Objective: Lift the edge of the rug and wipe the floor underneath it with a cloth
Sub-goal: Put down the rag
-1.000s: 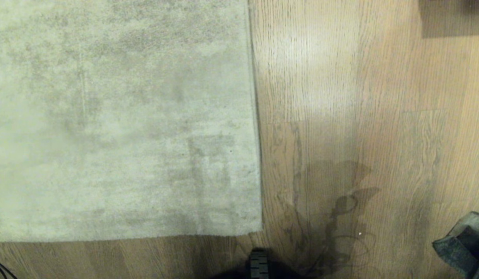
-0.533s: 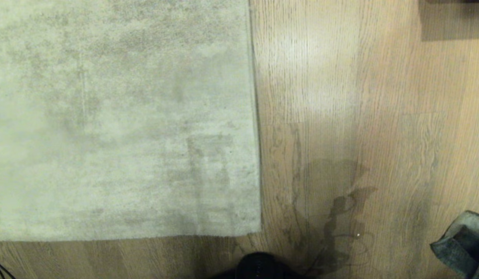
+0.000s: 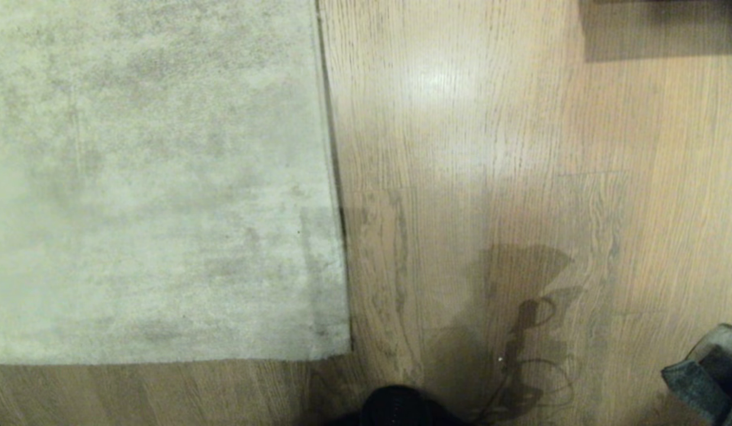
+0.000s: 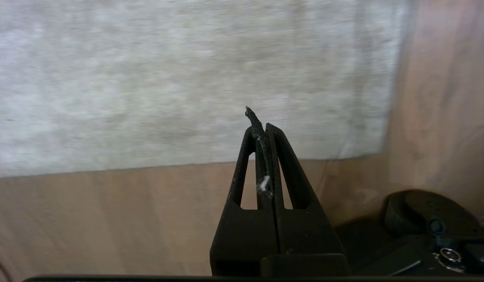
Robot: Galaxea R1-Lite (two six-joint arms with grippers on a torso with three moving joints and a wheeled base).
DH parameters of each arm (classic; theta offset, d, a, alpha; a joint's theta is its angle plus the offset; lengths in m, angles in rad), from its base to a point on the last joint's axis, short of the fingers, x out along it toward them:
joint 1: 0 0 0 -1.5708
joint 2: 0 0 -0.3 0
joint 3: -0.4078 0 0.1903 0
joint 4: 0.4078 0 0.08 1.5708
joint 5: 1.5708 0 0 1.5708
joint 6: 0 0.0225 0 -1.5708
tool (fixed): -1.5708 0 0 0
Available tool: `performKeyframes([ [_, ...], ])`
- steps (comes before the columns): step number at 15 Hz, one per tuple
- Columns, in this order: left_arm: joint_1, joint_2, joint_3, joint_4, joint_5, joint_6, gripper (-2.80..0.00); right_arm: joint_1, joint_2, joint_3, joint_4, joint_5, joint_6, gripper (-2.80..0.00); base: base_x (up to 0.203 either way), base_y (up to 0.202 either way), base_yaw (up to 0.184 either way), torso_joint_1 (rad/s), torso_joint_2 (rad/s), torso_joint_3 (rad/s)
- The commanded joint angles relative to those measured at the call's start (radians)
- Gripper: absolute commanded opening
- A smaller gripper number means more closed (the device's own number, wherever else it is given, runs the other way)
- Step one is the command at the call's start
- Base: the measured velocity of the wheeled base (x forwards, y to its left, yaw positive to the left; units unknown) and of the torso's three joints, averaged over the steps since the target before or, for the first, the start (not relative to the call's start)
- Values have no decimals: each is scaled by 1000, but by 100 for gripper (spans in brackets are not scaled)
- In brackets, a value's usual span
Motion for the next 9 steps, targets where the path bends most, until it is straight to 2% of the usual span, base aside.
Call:
performKeyframes([
  [1, 0, 1, 0, 0, 0, -3, -280, 0, 1, 0, 0, 0, 0, -280, 0, -194, -1, 2, 2, 2],
  [9, 1, 1, 0, 0, 0, -3, -280, 0, 2, 0, 2, 0, 6, -280, 0, -194, 1, 1, 3, 3],
])
